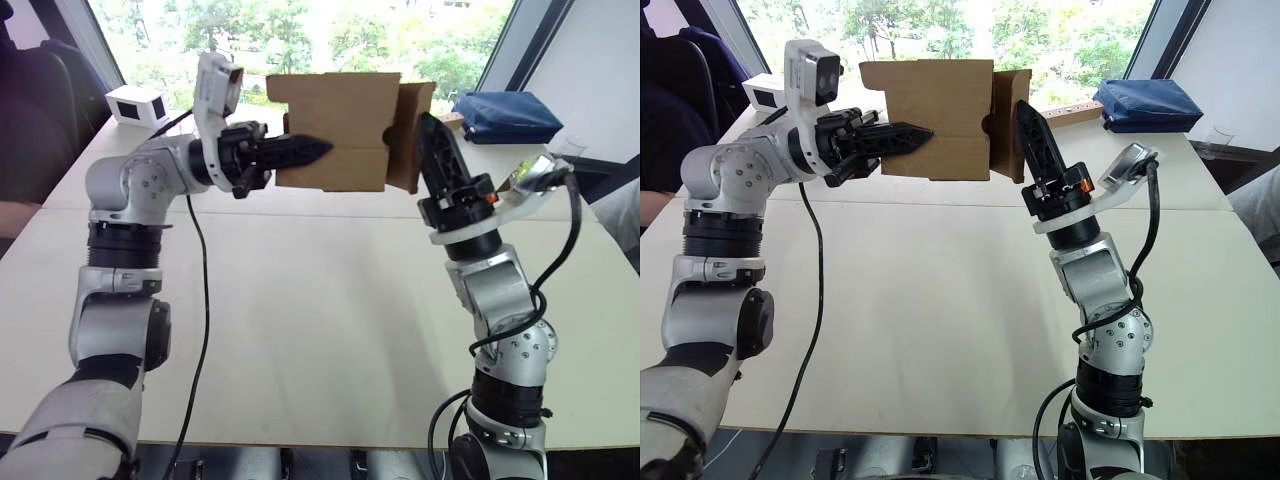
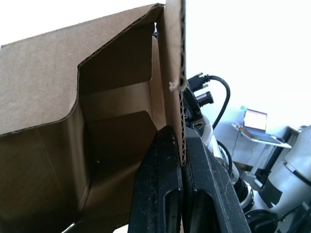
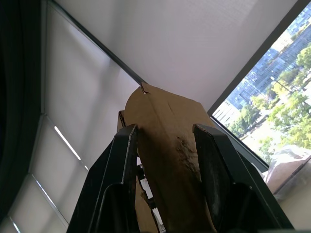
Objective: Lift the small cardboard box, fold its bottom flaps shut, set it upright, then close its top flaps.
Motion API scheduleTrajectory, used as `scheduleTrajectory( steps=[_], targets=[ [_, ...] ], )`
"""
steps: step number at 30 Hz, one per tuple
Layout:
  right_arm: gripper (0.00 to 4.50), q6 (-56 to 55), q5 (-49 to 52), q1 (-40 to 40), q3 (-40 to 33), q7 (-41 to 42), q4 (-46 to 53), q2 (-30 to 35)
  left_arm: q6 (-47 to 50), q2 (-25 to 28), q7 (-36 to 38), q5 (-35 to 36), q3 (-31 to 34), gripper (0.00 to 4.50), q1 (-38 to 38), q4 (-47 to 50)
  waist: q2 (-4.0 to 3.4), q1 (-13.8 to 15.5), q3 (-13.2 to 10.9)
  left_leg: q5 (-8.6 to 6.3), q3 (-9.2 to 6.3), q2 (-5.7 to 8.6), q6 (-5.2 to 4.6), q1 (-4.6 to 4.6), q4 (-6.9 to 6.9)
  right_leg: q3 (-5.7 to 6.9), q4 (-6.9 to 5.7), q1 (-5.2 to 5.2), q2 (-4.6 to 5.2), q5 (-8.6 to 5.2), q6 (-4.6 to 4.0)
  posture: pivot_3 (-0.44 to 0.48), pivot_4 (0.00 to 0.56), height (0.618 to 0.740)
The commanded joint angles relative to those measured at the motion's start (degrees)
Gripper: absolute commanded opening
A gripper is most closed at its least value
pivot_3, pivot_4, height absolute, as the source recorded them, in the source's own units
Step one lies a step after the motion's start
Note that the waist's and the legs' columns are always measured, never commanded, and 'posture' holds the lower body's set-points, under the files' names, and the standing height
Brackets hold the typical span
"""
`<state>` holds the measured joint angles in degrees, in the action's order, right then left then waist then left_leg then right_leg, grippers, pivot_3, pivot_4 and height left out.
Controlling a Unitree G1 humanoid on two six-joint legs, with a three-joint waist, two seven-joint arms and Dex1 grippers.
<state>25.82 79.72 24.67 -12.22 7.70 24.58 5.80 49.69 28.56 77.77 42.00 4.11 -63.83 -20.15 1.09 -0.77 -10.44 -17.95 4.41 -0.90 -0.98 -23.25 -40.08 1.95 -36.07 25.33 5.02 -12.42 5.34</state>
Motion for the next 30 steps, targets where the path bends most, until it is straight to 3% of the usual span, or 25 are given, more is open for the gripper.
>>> scheduleTrajectory(
  steps=[1, 8, 30],
  targets=[
    [1.84, -1.59, -3.69, 1.12, 0.76, -0.18, 1.20, -0.06, -0.60, 0.03, 0.14, 1.07, 1.43, 0.00, -2.27, 0.78, 0.00, 0.00, 0.00, 0.00, 0.00, 0.00, 0.00, 0.00, 0.00, 0.00, 0.00, 0.00, 0.00, 0.00, 0.00, 0.000, 0.150, 0.740],
    [1.84, -4.25, -10.20, 2.44, 2.71, -0.95, -0.04, -2.55, -0.68, -0.07, 0.04, 1.07, 1.34, 0.00, -2.03, 1.05, 0.00, -0.03, 0.00, 0.00, 0.00, 0.01, 0.01, 0.00, 0.00, 0.00, 0.00, 0.00, -0.01, 0.00, 0.00, 0.000, 0.150, 0.740],
    [1.84, -9.54, -11.56, 5.83, 5.93, -4.11, 0.33, -15.18, -2.14, -4.93, -3.76, 1.42, 3.51, 0.00, -1.06, 0.19, -0.01, -0.06, 0.00, 0.08, 0.00, 0.01, 0.14, 0.00, 0.00, 0.00, -0.02, 0.01, -0.01, 0.00, 0.00, 0.000, 0.150, 0.740]
  ],
)
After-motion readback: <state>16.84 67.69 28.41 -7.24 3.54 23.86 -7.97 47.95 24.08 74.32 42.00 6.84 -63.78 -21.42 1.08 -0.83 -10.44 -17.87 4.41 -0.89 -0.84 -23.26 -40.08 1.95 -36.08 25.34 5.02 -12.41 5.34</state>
